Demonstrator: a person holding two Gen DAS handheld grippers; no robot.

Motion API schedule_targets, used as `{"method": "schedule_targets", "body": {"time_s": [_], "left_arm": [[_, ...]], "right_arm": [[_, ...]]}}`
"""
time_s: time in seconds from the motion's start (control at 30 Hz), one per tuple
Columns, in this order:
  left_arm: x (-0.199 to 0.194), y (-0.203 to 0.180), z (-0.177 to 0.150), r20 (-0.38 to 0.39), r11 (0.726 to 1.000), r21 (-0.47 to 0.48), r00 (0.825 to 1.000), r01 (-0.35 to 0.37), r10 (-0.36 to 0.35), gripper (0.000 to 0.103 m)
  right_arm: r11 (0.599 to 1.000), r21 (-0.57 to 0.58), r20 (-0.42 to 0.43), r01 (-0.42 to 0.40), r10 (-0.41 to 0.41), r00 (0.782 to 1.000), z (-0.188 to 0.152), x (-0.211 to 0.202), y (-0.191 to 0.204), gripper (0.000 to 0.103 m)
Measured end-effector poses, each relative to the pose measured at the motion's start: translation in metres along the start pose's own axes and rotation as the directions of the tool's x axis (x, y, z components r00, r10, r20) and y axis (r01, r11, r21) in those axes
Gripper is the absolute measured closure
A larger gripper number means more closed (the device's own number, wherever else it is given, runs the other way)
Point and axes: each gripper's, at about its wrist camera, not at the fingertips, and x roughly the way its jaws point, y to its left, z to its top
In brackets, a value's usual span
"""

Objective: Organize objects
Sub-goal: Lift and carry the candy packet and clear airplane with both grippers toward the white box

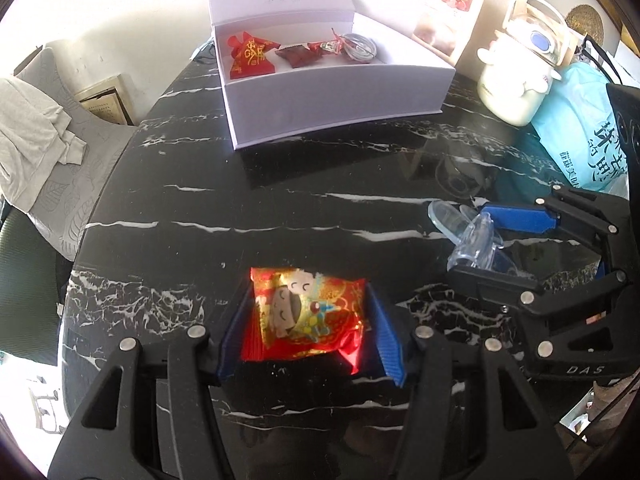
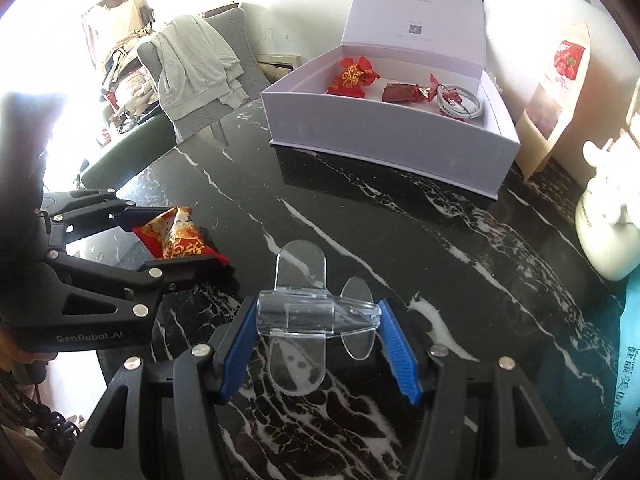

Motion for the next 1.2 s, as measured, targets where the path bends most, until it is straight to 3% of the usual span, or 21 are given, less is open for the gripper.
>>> {"method": "schedule_targets", "body": {"time_s": [0.37, 0.53, 0.77, 1.2], "left_arm": [[0.008, 0.002, -0.005, 0.013, 1.000, -0.004, 1.000, -0.021, 0.021, 0.043], [0.008, 0.004, -0.006, 0.031, 0.999, -0.028, 0.999, -0.033, 0.034, 0.048], [0.003, 0.013, -0.005, 0.007, 0.997, -0.074, 1.000, 0.016, -0.016, 0.050], [-0.026, 0.015, 0.018, 0.045, 0.997, -0.068, 0.999, 0.033, -0.030, 0.050]], "right_arm": [[0.999, -0.027, -0.019, 0.027, -0.027, 0.999, -0.004, 0.010, 0.005, 0.041], [0.999, -0.037, -0.013, 0.035, -0.035, 0.999, -0.003, 0.011, 0.007, 0.041], [1.000, -0.005, -0.018, -0.017, 0.017, 1.000, 0.004, 0.012, 0.005, 0.041], [0.999, -0.042, 0.034, 0.003, -0.002, 0.999, 0.028, -0.014, 0.006, 0.041]]}}
